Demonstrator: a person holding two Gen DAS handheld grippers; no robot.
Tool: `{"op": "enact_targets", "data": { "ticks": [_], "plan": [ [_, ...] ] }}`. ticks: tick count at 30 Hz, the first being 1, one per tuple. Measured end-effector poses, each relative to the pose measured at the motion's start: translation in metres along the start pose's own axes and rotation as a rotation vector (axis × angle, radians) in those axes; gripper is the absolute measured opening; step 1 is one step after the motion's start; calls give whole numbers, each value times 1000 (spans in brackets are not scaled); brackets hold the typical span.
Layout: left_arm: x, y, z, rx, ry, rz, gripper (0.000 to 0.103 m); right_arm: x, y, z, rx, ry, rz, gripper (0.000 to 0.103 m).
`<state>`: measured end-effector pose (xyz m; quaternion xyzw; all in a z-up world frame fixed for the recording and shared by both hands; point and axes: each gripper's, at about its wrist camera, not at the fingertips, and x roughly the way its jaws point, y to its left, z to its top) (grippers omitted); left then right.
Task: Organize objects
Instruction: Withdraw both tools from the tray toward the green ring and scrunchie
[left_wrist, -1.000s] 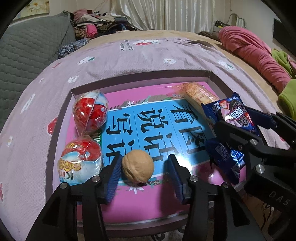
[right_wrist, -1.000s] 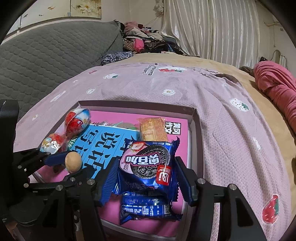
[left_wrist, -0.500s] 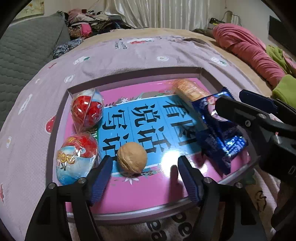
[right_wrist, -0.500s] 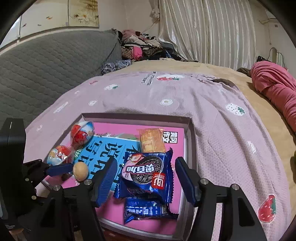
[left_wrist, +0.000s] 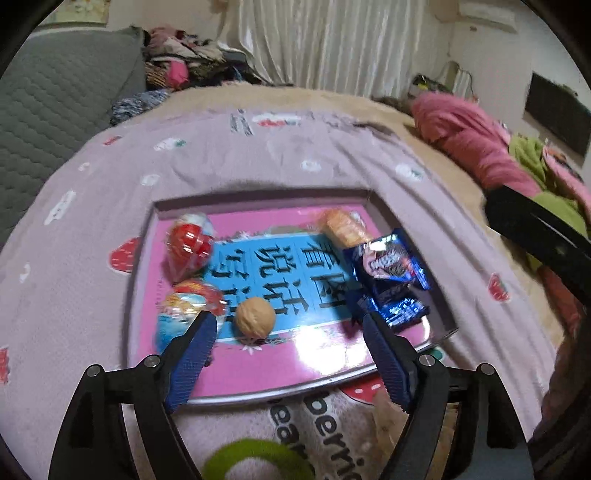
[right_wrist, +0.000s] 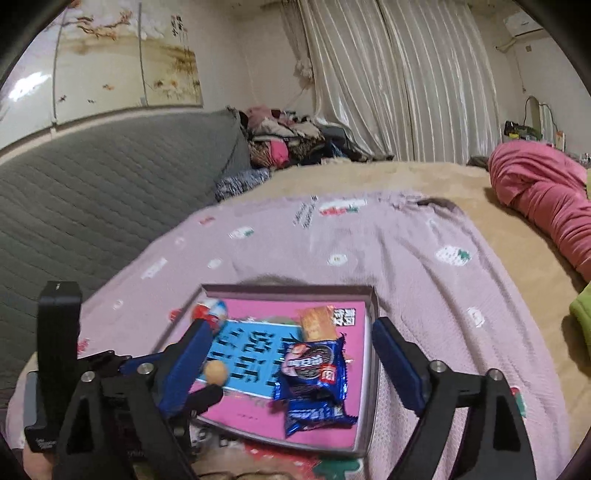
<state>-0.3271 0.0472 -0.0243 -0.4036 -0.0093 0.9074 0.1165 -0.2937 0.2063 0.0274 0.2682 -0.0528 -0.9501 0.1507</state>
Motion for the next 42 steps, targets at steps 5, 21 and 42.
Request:
{"op": "enact_targets", "data": {
  "ticks": [5, 21, 42],
  "plan": [
    [-47, 14, -5, -39, -57, 19, 88, -41, 13, 4, 12, -50, -24, 102],
    [-212, 14, -26, -33, -211, 141, 88, -153, 70, 3, -84, -37, -79, 102],
    [-333, -2, -101, -33, -289, 161, 89, -267, 125, -29, -153, -78, -129, 102]
  ]
}}
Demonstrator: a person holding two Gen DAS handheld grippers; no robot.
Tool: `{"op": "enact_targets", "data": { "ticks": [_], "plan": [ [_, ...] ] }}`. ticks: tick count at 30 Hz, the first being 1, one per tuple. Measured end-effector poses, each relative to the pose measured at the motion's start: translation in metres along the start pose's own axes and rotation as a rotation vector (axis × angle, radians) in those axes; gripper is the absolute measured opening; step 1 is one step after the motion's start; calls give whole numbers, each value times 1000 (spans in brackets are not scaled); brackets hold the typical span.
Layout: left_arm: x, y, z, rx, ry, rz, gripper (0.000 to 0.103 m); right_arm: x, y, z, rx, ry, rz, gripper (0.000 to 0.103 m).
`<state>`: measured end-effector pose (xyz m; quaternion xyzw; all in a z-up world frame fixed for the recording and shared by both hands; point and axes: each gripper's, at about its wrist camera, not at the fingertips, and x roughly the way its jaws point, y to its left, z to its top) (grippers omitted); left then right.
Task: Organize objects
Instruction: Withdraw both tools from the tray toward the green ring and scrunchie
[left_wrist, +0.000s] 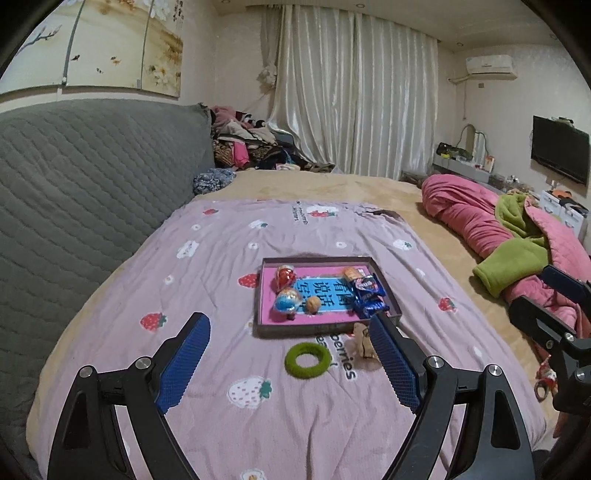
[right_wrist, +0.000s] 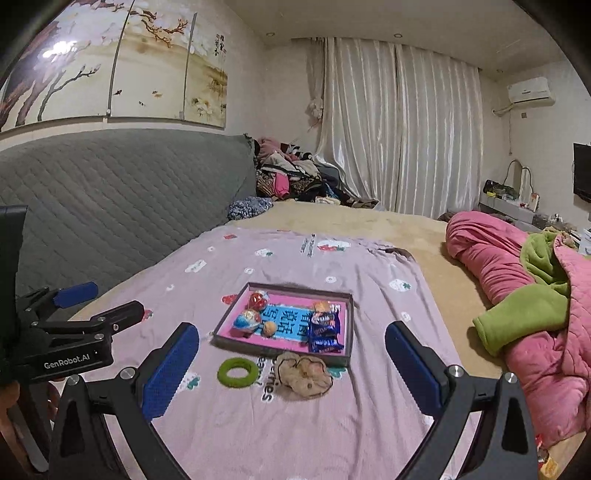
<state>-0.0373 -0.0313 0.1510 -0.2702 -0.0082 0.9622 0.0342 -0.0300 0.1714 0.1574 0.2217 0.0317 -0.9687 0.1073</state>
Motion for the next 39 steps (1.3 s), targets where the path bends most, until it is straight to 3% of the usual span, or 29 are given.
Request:
{"op": "enact_targets", "data": {
  "ticks": [11, 39],
  "plan": [
    [24, -3, -36, 12, 65, 2, 89, 8, 8, -29, -13, 45, -6, 102],
    [120, -9, -101, 43, 240, -8, 89, 89, -2, -97, -7, 230, -15, 102]
  ]
}}
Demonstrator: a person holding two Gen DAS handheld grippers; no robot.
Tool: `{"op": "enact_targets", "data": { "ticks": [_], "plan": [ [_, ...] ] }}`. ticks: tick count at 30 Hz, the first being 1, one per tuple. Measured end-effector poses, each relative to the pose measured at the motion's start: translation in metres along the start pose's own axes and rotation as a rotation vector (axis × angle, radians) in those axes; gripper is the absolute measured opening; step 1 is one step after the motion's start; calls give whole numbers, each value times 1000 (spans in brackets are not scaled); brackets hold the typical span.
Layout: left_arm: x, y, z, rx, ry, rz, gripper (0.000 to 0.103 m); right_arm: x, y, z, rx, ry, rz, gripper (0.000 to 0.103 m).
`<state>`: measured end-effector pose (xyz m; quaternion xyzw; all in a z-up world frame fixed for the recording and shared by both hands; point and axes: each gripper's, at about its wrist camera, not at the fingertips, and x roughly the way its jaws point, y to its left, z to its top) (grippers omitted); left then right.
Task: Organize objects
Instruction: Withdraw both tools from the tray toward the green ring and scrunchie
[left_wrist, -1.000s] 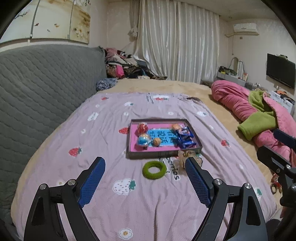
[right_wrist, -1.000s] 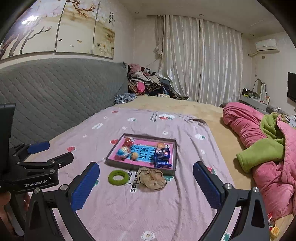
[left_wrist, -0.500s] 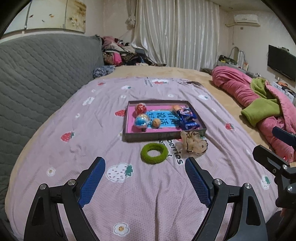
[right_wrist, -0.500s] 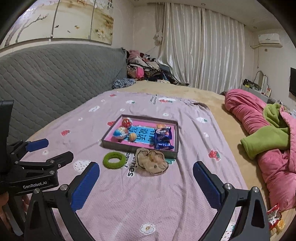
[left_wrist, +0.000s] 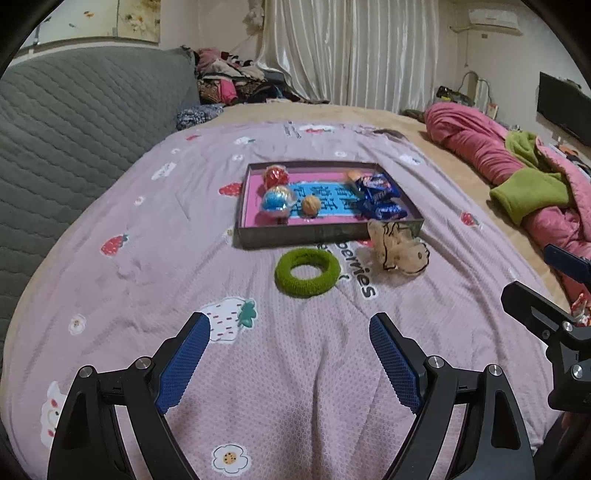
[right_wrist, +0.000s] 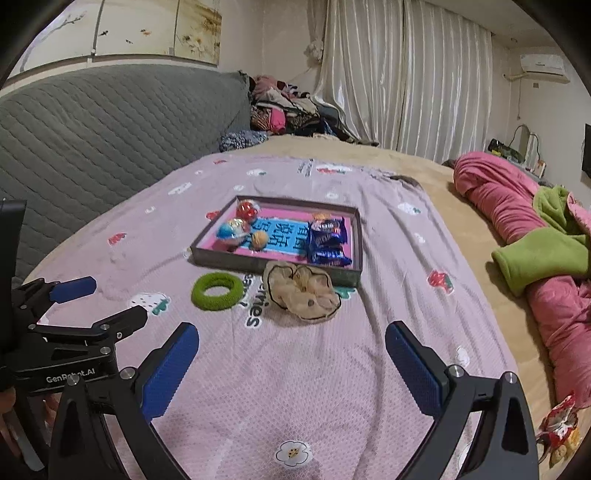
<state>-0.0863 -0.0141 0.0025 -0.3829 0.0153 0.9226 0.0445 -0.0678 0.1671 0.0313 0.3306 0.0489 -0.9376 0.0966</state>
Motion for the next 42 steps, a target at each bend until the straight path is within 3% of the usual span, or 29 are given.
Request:
{"op": "enact_targets", "data": {
  "ticks": [28, 42],
  "plan": [
    [106, -3, 8, 5, 95, -44, 89, 115, -17, -4, 5, 138, -19, 102],
    [145, 11, 29, -35, 112, -40, 89, 152, -23, 8, 8, 155, -19, 102]
  ]
}}
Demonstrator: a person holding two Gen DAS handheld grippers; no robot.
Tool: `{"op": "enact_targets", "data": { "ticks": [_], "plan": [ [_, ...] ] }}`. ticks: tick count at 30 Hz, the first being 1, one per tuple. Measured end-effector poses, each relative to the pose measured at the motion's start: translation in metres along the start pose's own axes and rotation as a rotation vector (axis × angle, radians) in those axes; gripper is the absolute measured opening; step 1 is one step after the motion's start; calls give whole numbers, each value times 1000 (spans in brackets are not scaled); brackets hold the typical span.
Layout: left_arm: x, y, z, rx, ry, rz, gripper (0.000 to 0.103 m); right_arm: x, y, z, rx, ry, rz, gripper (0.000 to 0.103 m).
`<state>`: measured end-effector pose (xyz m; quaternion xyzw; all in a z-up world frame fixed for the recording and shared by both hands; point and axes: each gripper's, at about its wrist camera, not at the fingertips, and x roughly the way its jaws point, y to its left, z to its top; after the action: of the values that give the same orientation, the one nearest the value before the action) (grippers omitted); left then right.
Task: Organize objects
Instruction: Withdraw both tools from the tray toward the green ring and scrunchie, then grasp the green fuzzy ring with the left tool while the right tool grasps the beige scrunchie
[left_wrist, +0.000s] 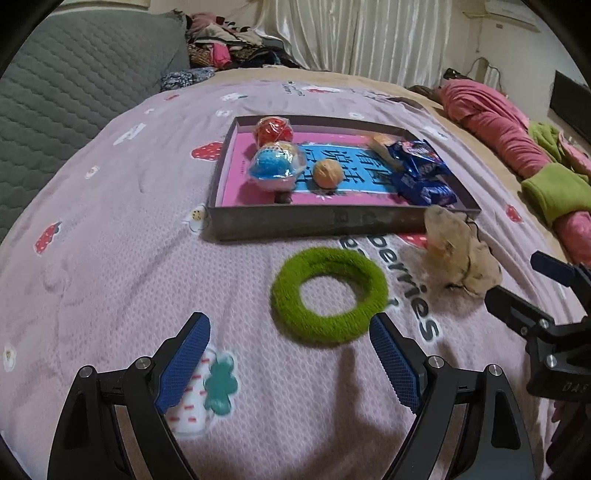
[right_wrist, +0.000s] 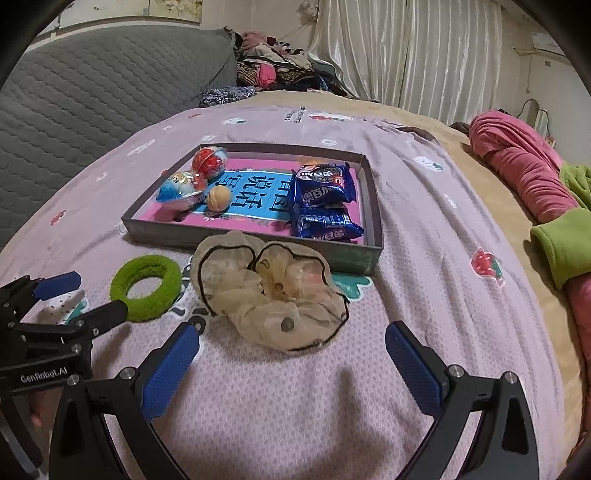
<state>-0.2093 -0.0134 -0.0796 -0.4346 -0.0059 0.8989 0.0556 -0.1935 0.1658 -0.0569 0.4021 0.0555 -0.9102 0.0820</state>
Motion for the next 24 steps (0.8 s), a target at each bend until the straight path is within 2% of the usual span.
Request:
{"op": "enact_targets", "data": {
  "ticks": [6, 12, 15, 17, 19, 20, 21, 22, 24],
  "plan": [
    [19, 3, 12, -6, 14, 19, 89, 17, 3, 8, -19, 16, -3, 102],
    [47, 11, 20, -18, 61, 49, 89, 41, 3, 11, -28, 40, -15, 102],
    [54, 8, 21, 5, 62, 64, 89, 52, 6, 13, -51, 51, -25, 102],
    [57, 5, 23, 20, 61, 70, 88, 56, 9, 13, -65, 57, -20, 89],
    [57, 2, 23, 25, 53, 65, 81, 60, 12, 13, -72, 61, -15, 82],
    [57, 1, 24, 24, 49, 55, 70, 60, 14, 13, -76, 61, -11, 73],
    [56, -2, 24, 29, 45, 44, 59, 61, 15, 12, -80, 63, -2, 69],
    [56, -4, 24, 36, 45, 44, 53, 61, 16, 12, -79, 65, 5, 62],
    [58, -9, 24, 43, 49, 21, 31, 60, 16, 12, -73, 57, 11, 55]
  ]
}}
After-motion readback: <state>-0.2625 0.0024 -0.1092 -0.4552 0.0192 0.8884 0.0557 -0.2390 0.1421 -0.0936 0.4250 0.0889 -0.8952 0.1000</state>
